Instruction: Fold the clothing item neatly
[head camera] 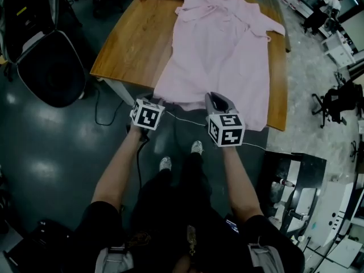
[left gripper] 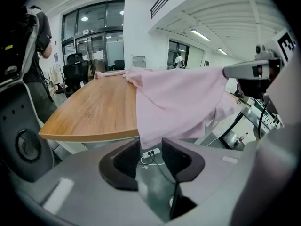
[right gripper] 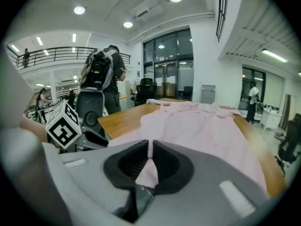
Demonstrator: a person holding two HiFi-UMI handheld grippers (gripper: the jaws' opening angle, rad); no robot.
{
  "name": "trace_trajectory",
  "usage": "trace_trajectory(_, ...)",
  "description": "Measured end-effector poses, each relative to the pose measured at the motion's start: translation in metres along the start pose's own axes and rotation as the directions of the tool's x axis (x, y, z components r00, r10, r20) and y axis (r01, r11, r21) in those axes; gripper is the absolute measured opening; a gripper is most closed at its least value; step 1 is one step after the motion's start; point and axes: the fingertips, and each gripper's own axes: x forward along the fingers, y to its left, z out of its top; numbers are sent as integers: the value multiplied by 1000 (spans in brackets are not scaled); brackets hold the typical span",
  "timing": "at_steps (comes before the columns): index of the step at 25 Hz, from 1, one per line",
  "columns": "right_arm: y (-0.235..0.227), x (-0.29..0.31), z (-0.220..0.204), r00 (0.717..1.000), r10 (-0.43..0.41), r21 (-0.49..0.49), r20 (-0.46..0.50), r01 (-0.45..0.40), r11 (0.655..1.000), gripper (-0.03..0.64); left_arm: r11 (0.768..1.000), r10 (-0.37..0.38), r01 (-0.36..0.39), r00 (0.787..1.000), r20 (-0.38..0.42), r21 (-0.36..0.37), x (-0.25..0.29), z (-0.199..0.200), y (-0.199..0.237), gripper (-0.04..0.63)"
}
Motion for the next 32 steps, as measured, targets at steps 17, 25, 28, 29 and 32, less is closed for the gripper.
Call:
trace_trajectory(17, -53, -1, -114, 974, -134, 196, -185, 170, 966, 34, 985, -125, 126, 992, 12, -117, 31, 4, -24, 161)
trace_trajectory(25, -52, 5, -126, 968, -117, 170, -222, 156, 973, 34, 951, -232, 234, 972, 33, -202, 48, -1, -33, 16)
trace_trajectory(28, -43, 10, -136, 965, -99, 165, -242, 141, 976, 34, 959, -211, 217, 976, 51, -183, 34, 6, -24, 14)
trace_trajectory(29, -37, 11, -140, 965, -88, 163, -248, 131, 978, 34, 966, -191, 198, 980, 53, -168, 27, 6, -18, 14)
trace_trajectory(32, -13, 16, -147, 965, -47, 155, -258, 90, 984, 34, 977, -148, 150, 989, 29, -153, 9, -6, 1, 14)
